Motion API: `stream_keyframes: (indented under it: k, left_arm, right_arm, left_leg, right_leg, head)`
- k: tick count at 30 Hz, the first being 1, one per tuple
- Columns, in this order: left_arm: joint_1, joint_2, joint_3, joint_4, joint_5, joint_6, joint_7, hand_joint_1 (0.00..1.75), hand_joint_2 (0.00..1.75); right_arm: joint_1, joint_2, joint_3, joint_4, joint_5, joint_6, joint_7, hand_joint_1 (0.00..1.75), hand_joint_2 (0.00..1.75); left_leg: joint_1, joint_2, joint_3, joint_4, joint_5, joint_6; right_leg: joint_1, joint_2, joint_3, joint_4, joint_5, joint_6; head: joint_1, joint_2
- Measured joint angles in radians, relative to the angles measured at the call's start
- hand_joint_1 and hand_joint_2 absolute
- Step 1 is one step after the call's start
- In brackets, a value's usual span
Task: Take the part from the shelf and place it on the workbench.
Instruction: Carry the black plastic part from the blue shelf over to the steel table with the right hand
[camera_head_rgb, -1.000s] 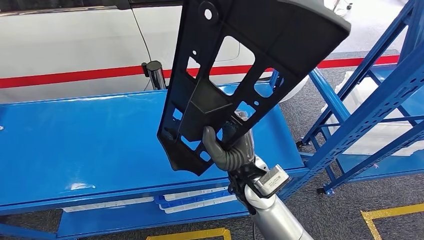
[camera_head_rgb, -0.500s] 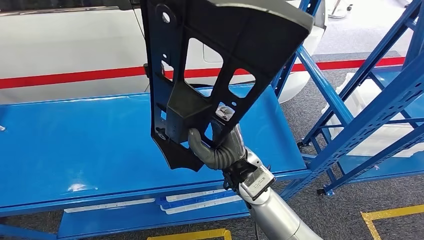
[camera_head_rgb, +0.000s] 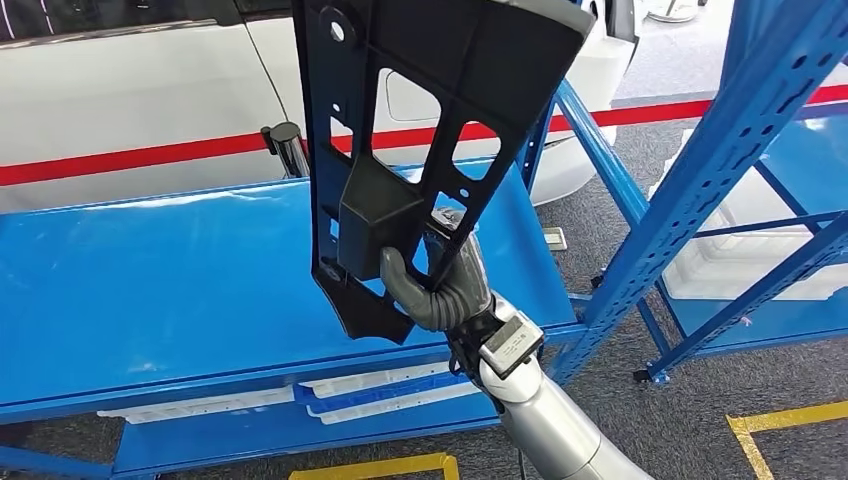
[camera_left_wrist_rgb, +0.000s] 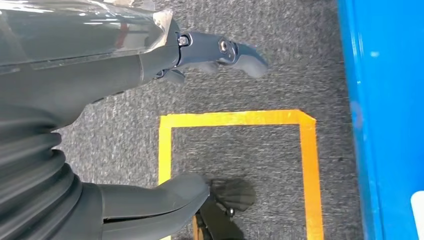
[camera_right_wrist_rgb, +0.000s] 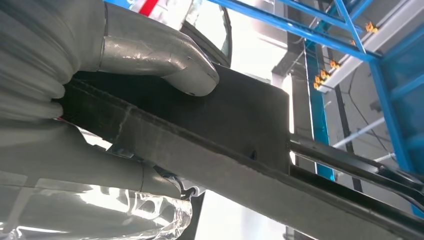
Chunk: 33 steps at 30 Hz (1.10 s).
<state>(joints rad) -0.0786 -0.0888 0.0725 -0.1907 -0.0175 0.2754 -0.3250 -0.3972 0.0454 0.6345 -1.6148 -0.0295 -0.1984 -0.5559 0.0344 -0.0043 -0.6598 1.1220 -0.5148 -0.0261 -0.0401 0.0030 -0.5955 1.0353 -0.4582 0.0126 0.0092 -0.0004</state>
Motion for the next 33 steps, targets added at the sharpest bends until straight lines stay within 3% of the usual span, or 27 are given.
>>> stream_keyframes:
  k: [2,3,4,5,8,9,12,14,16,18,19,20,22,24,25,27,28,29,32,33]
  left_arm:
    - [0.0,0.0,0.0,0.0,0.0,0.0,0.001,0.0,1.75]
    - [-0.001,0.001,0.001,0.0,0.001,0.0,0.002,0.0,1.75]
    - [-0.001,0.001,0.001,0.0,0.002,0.0,0.003,0.0,1.75]
    - [-0.002,0.001,0.002,0.0,0.003,0.0,0.004,0.0,1.75]
    - [-0.007,0.002,0.003,-0.001,0.004,0.0,0.003,0.0,1.75]
    - [-0.009,0.002,0.003,-0.001,0.004,0.0,0.002,0.0,1.75]
    - [-0.009,0.005,0.004,-0.002,0.003,0.0,0.0,0.0,1.75]
    - [-0.01,0.004,0.004,-0.002,0.003,0.0,0.0,0.0,1.75]
    - [-0.01,0.003,0.004,-0.002,0.003,0.0,0.0,0.0,1.75]
    - [-0.01,0.002,0.004,-0.002,0.003,-0.001,-0.002,0.0,1.75]
    - [-0.009,0.002,0.004,-0.002,0.003,-0.002,-0.004,0.0,1.75]
    - [-0.009,0.001,0.004,-0.002,0.002,-0.003,-0.007,0.0,1.75]
    - [-0.008,0.0,0.004,-0.002,-0.002,-0.007,-0.014,0.0,1.75]
    - [-0.008,0.0,0.004,-0.002,-0.005,-0.012,-0.019,0.0,1.75]
    - [-0.008,0.0,0.004,-0.002,-0.007,-0.014,-0.019,0.0,1.75]
    - [-0.006,0.001,0.003,-0.002,-0.012,-0.015,-0.02,0.0,1.75]
    - [-0.005,0.001,0.003,-0.002,-0.014,-0.015,-0.02,0.0,1.75]
    - [-0.004,0.001,0.003,-0.001,-0.014,-0.015,-0.02,0.0,1.75]
    - [-0.002,0.001,0.003,-0.001,-0.015,-0.015,-0.02,0.0,1.75]
    - [-0.002,0.001,0.003,-0.001,-0.016,-0.015,-0.019,0.0,1.75]
  right_arm:
    - [0.0,0.0,-0.001,0.001,0.0,0.001,0.003,1.75,1.75]
    - [0.0,0.0,-0.001,0.002,0.0,0.002,0.006,1.75,1.75]
    - [0.001,0.0,-0.002,0.003,0.001,0.004,0.009,1.75,1.75]
    - [0.001,0.001,-0.004,0.004,0.001,0.006,0.011,1.75,1.75]
    - [0.0,0.008,-0.011,0.004,0.003,0.009,0.014,1.75,1.75]
    - [-0.001,0.011,-0.012,0.004,0.004,0.01,0.016,1.75,1.75]
    - [0.0,0.016,-0.016,0.004,0.008,0.01,0.021,1.75,1.75]
    - [0.0,0.015,-0.019,0.003,0.009,0.01,0.023,1.75,1.75]
    - [0.002,0.014,-0.022,0.002,0.011,0.009,0.026,1.75,1.75]
    - [0.009,0.013,-0.024,0.002,0.016,0.009,0.032,1.75,1.75]
    - [0.013,0.013,-0.024,0.002,0.019,0.009,0.034,1.75,1.75]
    - [0.018,0.013,-0.025,0.001,0.022,0.009,0.035,1.75,1.75]
    - [0.024,0.013,-0.026,-0.002,0.03,0.009,0.037,1.75,1.75]
    - [0.028,0.014,-0.029,-0.01,0.039,0.009,0.037,1.75,1.75]
    - [0.032,0.014,-0.032,-0.015,0.045,0.009,0.037,1.75,1.75]
    - [0.041,0.014,-0.038,-0.024,0.054,0.009,0.038,1.75,1.75]
    - [0.045,0.014,-0.039,-0.028,0.058,0.009,0.038,1.75,1.75]
    - [0.049,0.015,-0.04,-0.03,0.059,0.009,0.038,1.75,1.75]
    - [0.057,0.016,-0.041,-0.036,0.066,0.01,0.039,1.75,1.75]
    - [0.061,0.016,-0.041,-0.037,0.07,0.01,0.039,1.75,1.75]
  left_leg:
    - [0.0,0.001,-0.038,0.123,-0.077,-0.002]
    - [-0.001,0.001,-0.042,0.159,-0.092,-0.001]
    - [-0.001,0.001,-0.03,0.161,-0.089,0.002]
    - [-0.003,0.001,0.002,0.125,-0.07,0.008]
    - [-0.015,0.002,0.131,-0.057,-0.024,0.03]
    - [-0.021,0.003,0.151,-0.089,-0.021,0.036]
    - [-0.031,0.006,0.145,-0.112,0.001,0.052]
    - [-0.028,0.01,0.133,-0.13,0.031,0.068]
    - [-0.027,0.012,0.111,-0.136,0.058,0.075]
    - [-0.027,0.013,0.081,-0.135,0.08,0.073]
    - [-0.027,0.013,0.066,-0.134,0.091,0.071]
    - [-0.027,0.014,0.051,-0.133,0.102,0.069]
    - [-0.027,0.013,0.026,-0.128,0.121,0.061]
    - [-0.03,0.013,0.01,-0.12,0.135,0.051]
    - [-0.031,0.013,0.006,-0.118,0.142,0.045]
    - [-0.027,0.012,0.003,-0.118,0.153,0.033]
    - [-0.024,0.011,-0.001,-0.113,0.143,0.027]
    - [-0.021,0.009,-0.009,-0.093,0.114,0.021]
    - [-0.015,0.006,-0.054,0.07,-0.03,0.004]
    - [-0.014,0.006,-0.063,0.124,-0.054,0.0]
  right_leg:
    - [0.009,-0.002,-0.018,0.001,0.012,-0.012]
    - [0.013,-0.003,-0.027,0.001,0.019,-0.015]
    - [0.017,-0.003,-0.036,0.001,0.026,-0.016]
    - [0.021,-0.003,-0.044,0.001,0.033,-0.015]
    - [0.026,-0.004,-0.058,-0.001,0.054,-0.007]
    - [0.025,-0.005,-0.058,-0.003,0.061,-0.001]
    - [0.022,-0.008,-0.058,-0.013,0.08,0.021]
    - [0.024,-0.007,-0.076,0.015,0.045,0.019]
    - [0.025,-0.006,-0.109,0.115,-0.043,0.006]
    - [0.024,-0.005,-0.126,0.226,-0.097,0.008]
    - [0.024,-0.006,-0.117,0.25,-0.096,0.017]
    - [0.024,-0.006,-0.091,0.239,-0.08,0.027]
    - [0.023,-0.006,0.008,0.124,-0.052,0.038]
    - [0.028,-0.005,0.093,-0.005,-0.064,0.029]
    - [0.03,-0.004,0.108,-0.036,-0.074,0.022]
    - [0.029,-0.005,0.101,-0.045,-0.067,0.006]
    - [0.026,-0.006,0.099,-0.045,-0.06,-0.004]
    - [0.023,-0.007,0.094,-0.047,-0.05,-0.015]
    - [0.021,-0.009,0.063,-0.046,-0.016,-0.03]
    - [0.022,-0.009,0.049,-0.045,-0.006,-0.028]
  head:
    - [-0.002,0.0]
    - [-0.002,0.0]
    - [-0.002,0.0]
    - [-0.002,0.0]
    - [-0.001,0.0]
    - [-0.001,0.0]
    - [-0.002,0.0]
    - [-0.002,0.0]
    - [-0.001,0.0]
    - [-0.001,0.0]
    - [-0.001,0.0]
    - [-0.001,0.0]
    - [-0.001,0.0]
    - [-0.001,0.0]
    - [-0.002,0.0]
    - [-0.004,0.0]
    - [-0.004,0.0]
    - [-0.005,0.0]
    - [-0.008,0.0]
    - [-0.008,0.0]
